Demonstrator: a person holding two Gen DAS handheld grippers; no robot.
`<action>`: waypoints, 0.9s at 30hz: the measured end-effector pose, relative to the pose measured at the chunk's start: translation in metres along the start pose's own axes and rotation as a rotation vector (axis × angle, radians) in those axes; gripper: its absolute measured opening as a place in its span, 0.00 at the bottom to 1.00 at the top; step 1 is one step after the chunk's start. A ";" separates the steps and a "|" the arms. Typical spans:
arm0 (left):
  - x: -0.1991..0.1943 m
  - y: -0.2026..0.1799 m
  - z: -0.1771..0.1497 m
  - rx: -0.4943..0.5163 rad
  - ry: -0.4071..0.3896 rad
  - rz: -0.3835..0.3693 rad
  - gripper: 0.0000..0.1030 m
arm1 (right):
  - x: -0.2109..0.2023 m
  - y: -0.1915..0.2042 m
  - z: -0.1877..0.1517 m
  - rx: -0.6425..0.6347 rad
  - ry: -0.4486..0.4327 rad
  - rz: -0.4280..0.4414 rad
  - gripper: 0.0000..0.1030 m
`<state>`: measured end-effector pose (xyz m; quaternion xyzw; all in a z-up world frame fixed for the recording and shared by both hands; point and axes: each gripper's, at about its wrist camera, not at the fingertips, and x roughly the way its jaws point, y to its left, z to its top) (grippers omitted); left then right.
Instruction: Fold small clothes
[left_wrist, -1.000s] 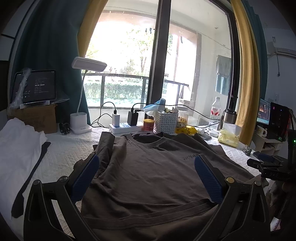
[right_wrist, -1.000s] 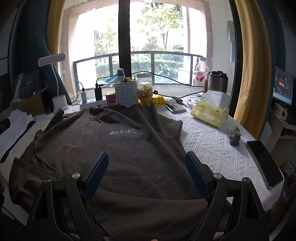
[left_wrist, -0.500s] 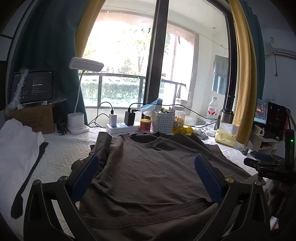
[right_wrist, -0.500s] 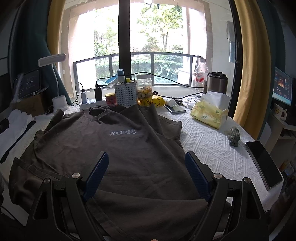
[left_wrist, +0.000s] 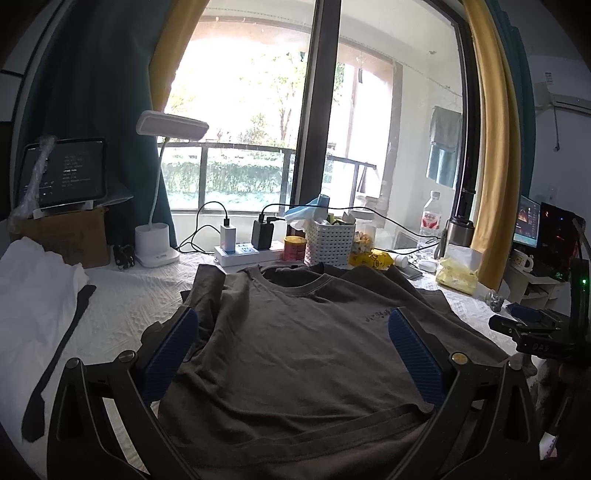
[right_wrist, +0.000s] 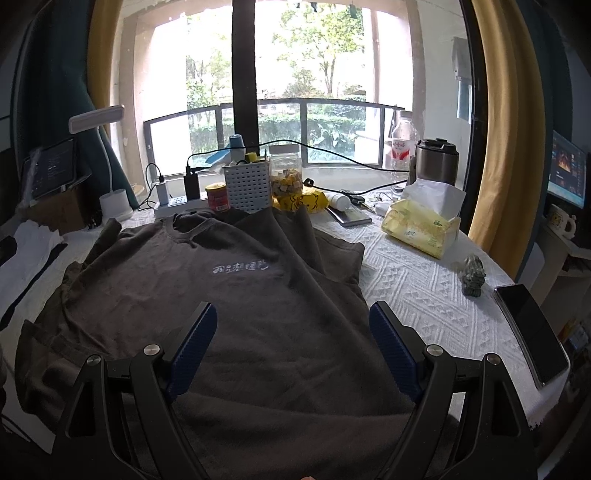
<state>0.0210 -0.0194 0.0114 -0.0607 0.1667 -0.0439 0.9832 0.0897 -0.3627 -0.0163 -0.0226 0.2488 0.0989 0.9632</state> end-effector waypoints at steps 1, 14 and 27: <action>0.004 -0.001 0.002 0.001 0.005 0.001 0.99 | 0.004 -0.001 0.003 0.003 0.001 -0.001 0.84; 0.057 -0.014 0.031 0.007 0.072 0.042 0.99 | 0.052 -0.038 0.047 0.020 0.035 0.002 0.84; 0.122 -0.011 0.045 -0.016 0.194 0.128 0.99 | 0.115 -0.075 0.081 0.024 0.078 -0.004 0.84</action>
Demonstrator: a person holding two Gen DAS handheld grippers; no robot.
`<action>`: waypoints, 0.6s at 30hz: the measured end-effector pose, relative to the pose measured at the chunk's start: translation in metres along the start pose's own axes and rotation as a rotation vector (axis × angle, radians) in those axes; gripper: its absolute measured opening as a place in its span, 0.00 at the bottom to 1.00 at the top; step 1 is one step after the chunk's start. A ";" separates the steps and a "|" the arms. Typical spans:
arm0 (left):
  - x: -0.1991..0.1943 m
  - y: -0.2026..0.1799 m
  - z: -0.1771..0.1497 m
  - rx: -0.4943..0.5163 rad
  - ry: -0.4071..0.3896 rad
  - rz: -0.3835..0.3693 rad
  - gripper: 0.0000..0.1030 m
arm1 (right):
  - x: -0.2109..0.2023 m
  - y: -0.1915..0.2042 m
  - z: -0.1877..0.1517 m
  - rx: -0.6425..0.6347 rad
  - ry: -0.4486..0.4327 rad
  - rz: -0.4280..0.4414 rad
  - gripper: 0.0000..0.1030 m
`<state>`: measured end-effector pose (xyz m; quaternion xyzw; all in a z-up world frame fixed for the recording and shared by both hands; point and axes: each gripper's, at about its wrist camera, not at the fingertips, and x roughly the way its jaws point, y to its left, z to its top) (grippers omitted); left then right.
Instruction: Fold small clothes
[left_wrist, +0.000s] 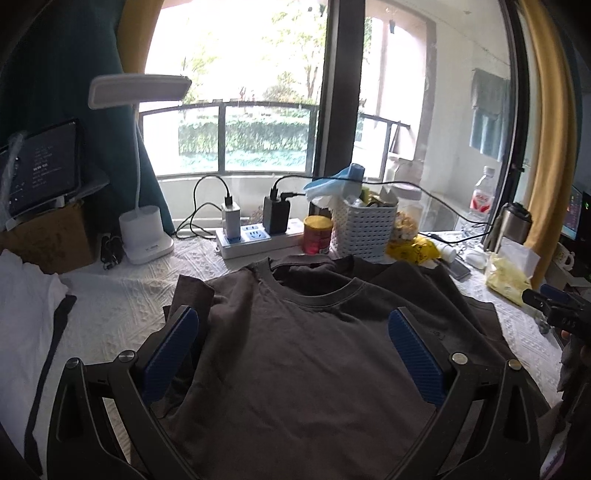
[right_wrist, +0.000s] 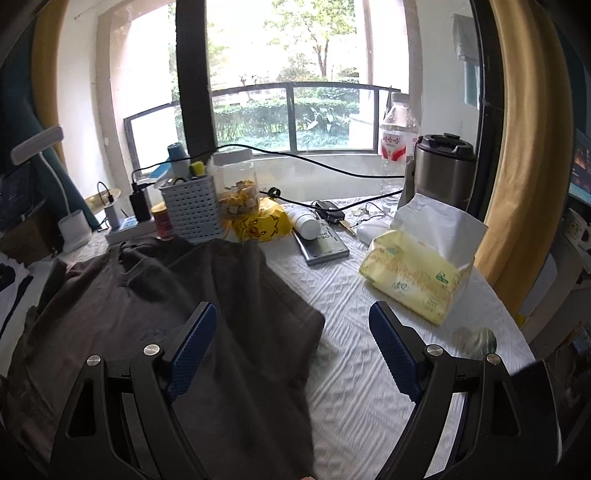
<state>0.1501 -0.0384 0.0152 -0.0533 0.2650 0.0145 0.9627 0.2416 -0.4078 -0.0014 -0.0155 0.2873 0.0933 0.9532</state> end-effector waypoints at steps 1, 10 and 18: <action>0.005 0.000 0.001 -0.003 0.009 0.005 0.99 | 0.006 -0.002 0.002 -0.001 0.008 -0.002 0.84; 0.047 0.003 0.005 -0.028 0.088 0.040 0.99 | 0.058 -0.024 0.004 0.018 0.104 0.000 0.84; 0.071 0.007 0.001 -0.051 0.134 0.058 0.99 | 0.096 -0.027 0.002 0.002 0.185 0.013 0.84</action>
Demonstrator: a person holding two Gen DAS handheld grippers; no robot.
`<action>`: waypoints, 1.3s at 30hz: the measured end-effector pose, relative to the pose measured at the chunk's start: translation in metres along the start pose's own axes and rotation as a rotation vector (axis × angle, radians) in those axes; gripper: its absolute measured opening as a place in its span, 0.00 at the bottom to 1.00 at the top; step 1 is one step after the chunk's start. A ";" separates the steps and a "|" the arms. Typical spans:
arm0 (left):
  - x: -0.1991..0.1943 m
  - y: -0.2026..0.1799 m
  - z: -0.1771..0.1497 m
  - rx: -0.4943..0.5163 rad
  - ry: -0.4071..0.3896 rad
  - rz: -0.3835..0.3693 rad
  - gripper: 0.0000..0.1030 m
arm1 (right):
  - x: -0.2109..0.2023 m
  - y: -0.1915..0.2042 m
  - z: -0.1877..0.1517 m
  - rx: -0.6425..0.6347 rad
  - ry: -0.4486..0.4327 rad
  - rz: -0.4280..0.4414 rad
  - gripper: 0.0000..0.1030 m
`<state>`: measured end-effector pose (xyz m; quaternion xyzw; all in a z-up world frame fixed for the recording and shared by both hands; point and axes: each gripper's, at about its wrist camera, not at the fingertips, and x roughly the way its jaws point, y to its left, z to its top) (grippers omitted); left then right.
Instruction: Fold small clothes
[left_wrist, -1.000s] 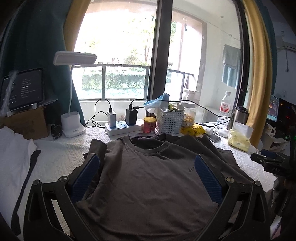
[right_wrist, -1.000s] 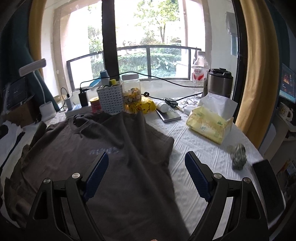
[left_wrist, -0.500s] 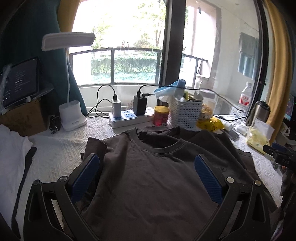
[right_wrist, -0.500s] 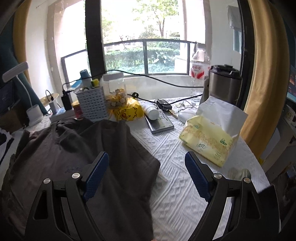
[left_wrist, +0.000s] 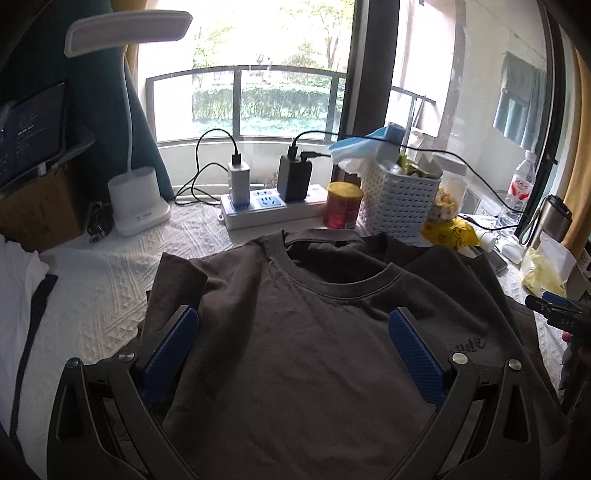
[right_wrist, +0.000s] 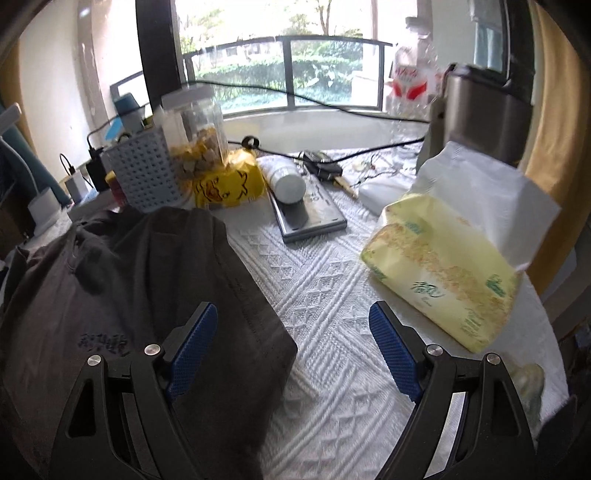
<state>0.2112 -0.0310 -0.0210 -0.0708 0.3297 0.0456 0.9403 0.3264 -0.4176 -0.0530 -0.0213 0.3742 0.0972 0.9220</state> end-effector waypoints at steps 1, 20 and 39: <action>0.002 0.000 0.000 -0.003 0.003 0.001 0.99 | 0.006 0.000 0.000 0.000 0.015 -0.002 0.84; -0.006 -0.003 -0.001 -0.005 -0.001 -0.005 0.99 | 0.018 0.009 -0.003 -0.067 0.082 0.084 0.05; -0.037 0.002 -0.009 -0.024 -0.031 -0.073 0.99 | -0.068 0.022 -0.003 -0.055 -0.108 0.123 0.03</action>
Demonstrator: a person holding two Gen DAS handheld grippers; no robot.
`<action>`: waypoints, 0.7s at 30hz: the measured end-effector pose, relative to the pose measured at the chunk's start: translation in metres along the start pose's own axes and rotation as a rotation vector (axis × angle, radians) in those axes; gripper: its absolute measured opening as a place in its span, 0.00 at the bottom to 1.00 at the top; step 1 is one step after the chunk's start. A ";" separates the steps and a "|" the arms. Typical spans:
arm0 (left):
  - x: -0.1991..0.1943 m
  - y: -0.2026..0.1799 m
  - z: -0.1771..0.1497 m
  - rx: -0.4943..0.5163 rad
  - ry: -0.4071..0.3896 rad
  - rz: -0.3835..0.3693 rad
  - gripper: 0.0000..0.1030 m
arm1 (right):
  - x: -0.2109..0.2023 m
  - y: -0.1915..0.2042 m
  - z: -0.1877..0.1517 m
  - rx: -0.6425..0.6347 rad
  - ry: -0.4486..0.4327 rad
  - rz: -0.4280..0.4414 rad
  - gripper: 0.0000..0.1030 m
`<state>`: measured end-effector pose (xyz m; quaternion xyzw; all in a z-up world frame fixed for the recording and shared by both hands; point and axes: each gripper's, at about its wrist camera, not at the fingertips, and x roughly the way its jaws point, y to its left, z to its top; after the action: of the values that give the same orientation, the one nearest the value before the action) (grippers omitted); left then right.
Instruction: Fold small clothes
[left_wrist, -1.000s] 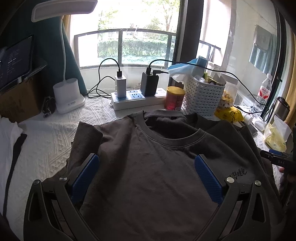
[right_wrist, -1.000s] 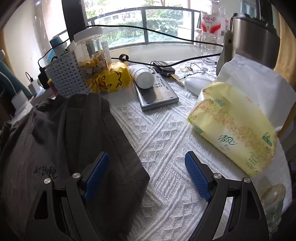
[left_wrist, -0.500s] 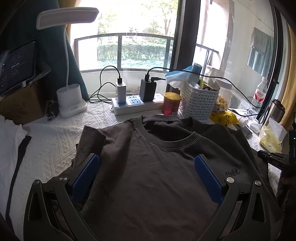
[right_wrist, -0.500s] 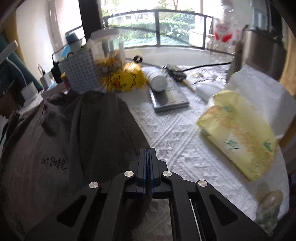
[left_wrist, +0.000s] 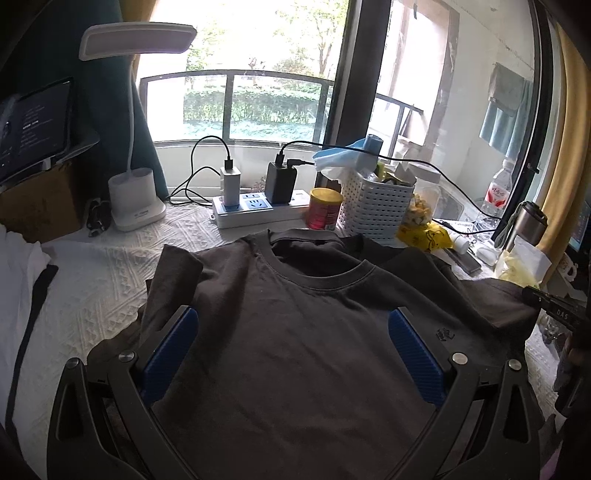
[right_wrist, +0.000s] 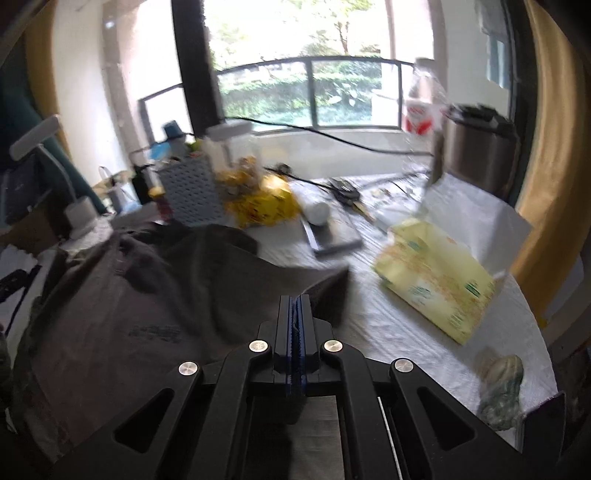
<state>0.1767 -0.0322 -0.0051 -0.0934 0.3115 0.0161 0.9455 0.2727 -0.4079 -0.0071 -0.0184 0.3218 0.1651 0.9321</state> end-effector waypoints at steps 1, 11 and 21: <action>-0.002 0.001 -0.001 -0.003 -0.002 -0.001 0.99 | -0.001 0.010 0.001 -0.023 -0.010 0.016 0.03; -0.016 0.033 -0.015 -0.051 0.006 -0.031 0.99 | 0.011 0.111 -0.021 -0.236 0.043 0.068 0.03; -0.025 0.059 -0.025 -0.085 0.007 -0.077 0.99 | 0.034 0.176 -0.055 -0.372 0.175 0.035 0.04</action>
<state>0.1369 0.0215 -0.0195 -0.1456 0.3100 -0.0074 0.9395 0.2086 -0.2391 -0.0587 -0.1989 0.3660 0.2354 0.8781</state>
